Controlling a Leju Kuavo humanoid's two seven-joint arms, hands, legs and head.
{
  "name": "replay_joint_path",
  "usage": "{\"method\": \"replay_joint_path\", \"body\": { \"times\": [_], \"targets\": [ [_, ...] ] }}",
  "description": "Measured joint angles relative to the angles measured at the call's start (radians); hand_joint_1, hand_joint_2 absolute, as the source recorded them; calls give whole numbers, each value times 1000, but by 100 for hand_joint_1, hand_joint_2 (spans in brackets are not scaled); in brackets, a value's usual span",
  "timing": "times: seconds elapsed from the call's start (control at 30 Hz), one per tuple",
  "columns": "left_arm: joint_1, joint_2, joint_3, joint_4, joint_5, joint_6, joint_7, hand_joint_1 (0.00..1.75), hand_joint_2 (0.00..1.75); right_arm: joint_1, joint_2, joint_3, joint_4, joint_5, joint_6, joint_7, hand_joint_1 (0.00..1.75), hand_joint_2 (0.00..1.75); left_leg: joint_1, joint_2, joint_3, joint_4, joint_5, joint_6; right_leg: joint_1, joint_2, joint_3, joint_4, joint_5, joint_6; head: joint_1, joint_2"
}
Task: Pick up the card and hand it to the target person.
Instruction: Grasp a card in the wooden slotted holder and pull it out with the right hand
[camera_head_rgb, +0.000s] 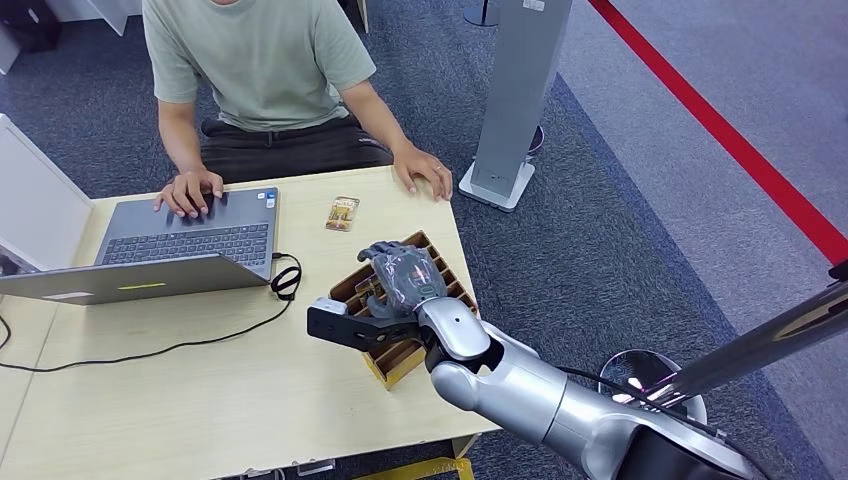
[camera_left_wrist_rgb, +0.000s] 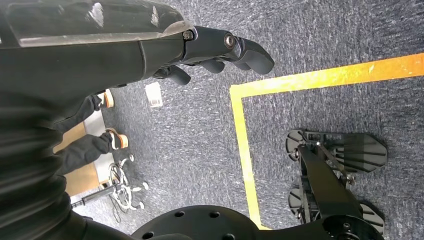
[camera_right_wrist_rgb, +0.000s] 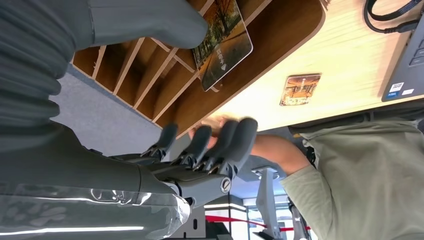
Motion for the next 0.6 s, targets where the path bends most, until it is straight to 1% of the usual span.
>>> {"method": "replay_joint_path", "body": {
  "times": [0.3, 0.6],
  "targets": [
    [0, 0, 0, 0, -1, -2, 0, 0, 175, 6, 0, 0, 9, 1, 1, 2, 75, 175, 0, 0, 0, 0, 0, 0, 0, 0, 0, 0, 0, 0, 0, 0],
    [0, 0, 0, 0, -10, -5, 0, 0, 175, 15, 0, 0, 27, 4, 8, 3, 76, 175, 0, 0, 0, 0, 0, 0, 0, 0, 0, 0, 0, 0, 0, 0]
  ]
}}
